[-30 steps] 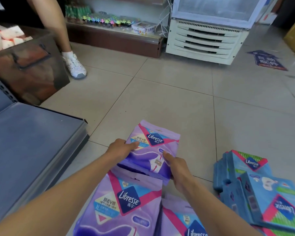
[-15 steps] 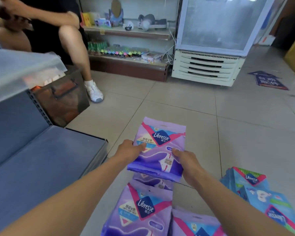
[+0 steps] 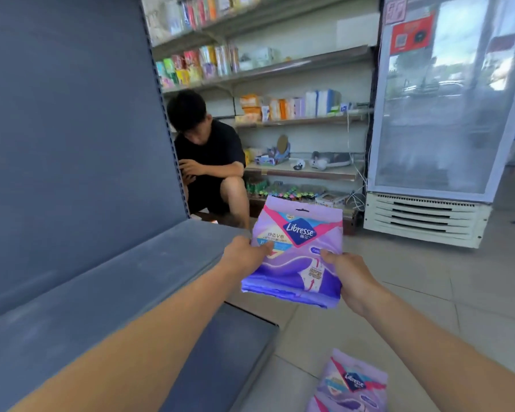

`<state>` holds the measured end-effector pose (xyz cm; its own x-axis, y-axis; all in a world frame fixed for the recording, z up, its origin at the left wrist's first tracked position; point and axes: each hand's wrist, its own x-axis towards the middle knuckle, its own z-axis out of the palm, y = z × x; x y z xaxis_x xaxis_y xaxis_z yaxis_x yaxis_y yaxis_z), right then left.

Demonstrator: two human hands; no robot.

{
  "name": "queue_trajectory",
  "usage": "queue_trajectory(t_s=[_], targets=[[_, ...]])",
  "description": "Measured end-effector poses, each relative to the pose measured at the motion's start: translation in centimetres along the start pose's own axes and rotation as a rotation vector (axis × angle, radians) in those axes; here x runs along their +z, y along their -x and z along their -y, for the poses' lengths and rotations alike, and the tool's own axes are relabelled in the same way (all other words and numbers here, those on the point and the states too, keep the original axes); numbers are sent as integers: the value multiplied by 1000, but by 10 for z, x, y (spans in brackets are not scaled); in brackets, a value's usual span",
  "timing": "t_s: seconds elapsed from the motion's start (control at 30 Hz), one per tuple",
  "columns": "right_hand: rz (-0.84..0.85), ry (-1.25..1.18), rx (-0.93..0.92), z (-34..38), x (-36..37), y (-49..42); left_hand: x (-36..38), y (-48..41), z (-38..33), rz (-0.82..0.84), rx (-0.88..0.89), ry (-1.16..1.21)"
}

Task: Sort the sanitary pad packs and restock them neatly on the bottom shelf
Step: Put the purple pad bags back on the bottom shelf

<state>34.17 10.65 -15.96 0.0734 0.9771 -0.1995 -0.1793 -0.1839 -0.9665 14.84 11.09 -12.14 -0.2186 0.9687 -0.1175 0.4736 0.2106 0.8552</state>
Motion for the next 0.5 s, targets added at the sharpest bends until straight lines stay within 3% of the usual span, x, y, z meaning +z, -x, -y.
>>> queue_trajectory(t_s=[0.2,0.5], targets=[[192,8,-59,43,101,52,-121,55,3,-184,23,-3],[505,77,-59,25,270,126,-277,142,91,-495,-101,12]])
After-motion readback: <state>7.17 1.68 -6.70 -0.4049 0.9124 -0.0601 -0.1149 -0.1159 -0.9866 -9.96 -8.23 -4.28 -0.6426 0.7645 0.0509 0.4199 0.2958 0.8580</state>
